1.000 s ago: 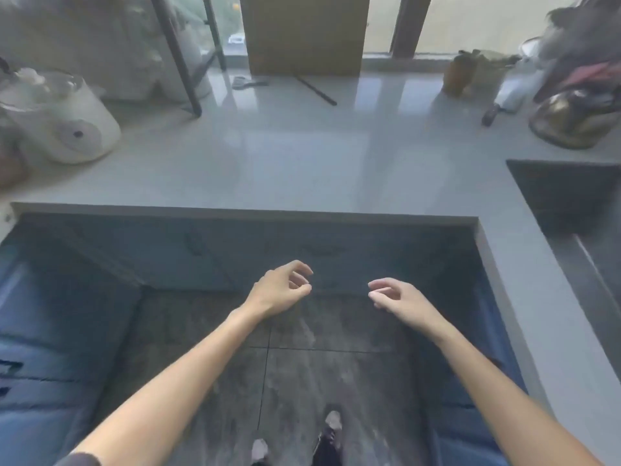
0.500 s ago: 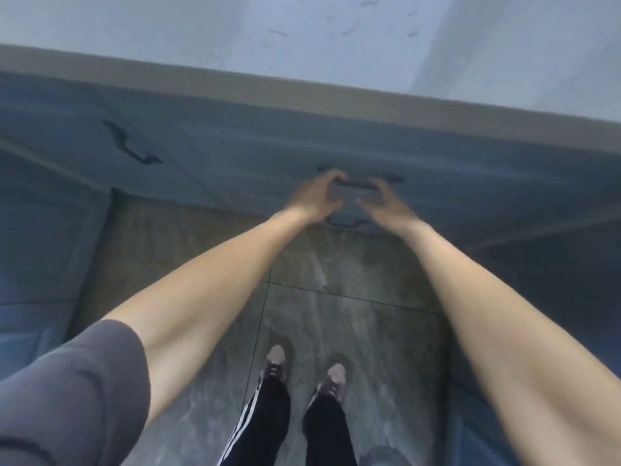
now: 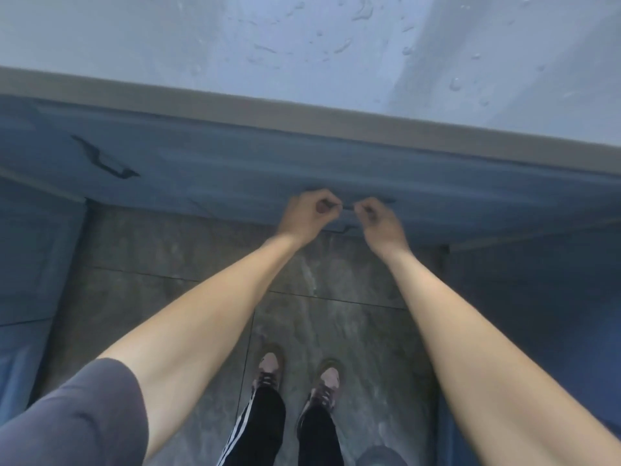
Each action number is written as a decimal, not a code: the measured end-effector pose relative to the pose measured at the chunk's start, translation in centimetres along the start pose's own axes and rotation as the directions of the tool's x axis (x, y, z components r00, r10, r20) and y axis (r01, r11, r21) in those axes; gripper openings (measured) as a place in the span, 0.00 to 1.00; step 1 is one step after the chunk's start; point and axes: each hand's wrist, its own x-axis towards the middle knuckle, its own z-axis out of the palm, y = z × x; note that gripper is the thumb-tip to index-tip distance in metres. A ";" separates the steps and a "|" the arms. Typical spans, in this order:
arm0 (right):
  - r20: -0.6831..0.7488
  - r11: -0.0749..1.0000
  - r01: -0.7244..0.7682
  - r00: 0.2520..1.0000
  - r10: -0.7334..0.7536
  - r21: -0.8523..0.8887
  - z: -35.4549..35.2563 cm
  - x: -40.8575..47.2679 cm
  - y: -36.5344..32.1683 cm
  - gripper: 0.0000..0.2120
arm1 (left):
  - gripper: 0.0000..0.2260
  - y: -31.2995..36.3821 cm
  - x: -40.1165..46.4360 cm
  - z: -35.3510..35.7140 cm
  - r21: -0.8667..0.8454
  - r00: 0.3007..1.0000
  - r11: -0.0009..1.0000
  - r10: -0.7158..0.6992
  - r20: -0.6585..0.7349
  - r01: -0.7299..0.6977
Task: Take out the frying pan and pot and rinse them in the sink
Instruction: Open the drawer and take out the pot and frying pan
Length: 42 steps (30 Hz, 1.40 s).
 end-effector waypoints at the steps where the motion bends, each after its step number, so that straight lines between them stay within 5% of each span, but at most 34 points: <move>1: -0.001 1.000 -0.025 1.000 0.025 0.012 0.3 -0.6 0.1 0.09 | 0.05 -0.1 -0.5 -0.1 -0.005 1.000 1.000 -0.016 0.019 0.016; 9: 0.071 0.985 -0.155 0.985 0.160 -0.071 1.2 -6.1 1.6 0.04 | 0.03 -1.6 -5.9 0.8 -0.036 0.991 0.995 -0.084 0.103 0.089; 18: 0.257 0.972 -0.222 0.938 0.234 -0.075 2.2 -16.0 3.5 0.11 | 0.03 -3.4 -15.9 3.2 -0.057 0.964 0.976 -0.199 0.176 0.212; 23: 0.223 0.960 -0.280 0.935 0.277 -0.019 3.8 -19.8 4.1 0.11 | 0.04 -3.5 -19.7 3.9 -0.072 0.974 0.980 -0.174 0.142 0.186; 30: 0.144 0.952 -0.260 0.948 0.283 -0.160 5.4 -24.8 6.2 0.11 | 0.06 -4.0 -24.5 4.6 0.016 0.970 0.991 -0.135 0.202 0.135; 34: 0.155 0.922 -0.268 0.935 0.319 -0.280 5.4 -27.7 6.2 0.14 | 0.06 -3.8 -27.4 5.4 0.061 0.963 0.981 -0.192 0.189 0.183; 38: 0.223 0.928 -0.278 0.916 0.334 -0.248 6.1 -30.2 7.1 0.13 | 0.05 -4.4 -30.4 6.4 0.074 0.951 0.965 -0.261 0.166 0.252; 42: 0.146 0.935 -0.275 0.939 0.311 -0.225 7.5 -31.4 8.2 0.13 | 0.04 -5.4 -31.6 6.7 0.075 0.955 0.966 -0.255 0.150 0.246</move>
